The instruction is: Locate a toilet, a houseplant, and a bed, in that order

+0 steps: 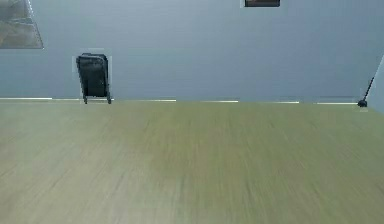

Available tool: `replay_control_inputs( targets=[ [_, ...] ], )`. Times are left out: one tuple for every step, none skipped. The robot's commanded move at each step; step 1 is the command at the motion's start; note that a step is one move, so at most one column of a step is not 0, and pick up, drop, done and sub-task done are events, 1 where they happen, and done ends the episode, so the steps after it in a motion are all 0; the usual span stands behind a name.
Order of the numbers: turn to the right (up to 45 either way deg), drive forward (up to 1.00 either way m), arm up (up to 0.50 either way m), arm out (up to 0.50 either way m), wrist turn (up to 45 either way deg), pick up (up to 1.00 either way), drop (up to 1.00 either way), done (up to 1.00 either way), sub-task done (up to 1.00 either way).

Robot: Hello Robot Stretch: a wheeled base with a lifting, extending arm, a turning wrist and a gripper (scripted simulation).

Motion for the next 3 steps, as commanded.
replay_control_inputs(
  targets=[
    [-45.0, 0.00, 0.00, 0.00, 0.0, 0.00, 0.00, 0.00, 0.00],
    [-3.0, 0.00, 0.00, 0.00, 0.0, 0.00, 0.00, 0.00, 0.00],
    [0.0, 1.00, 0.00, 0.00, 0.0, 0.00, 0.00, 0.00, 0.00]
  ],
)
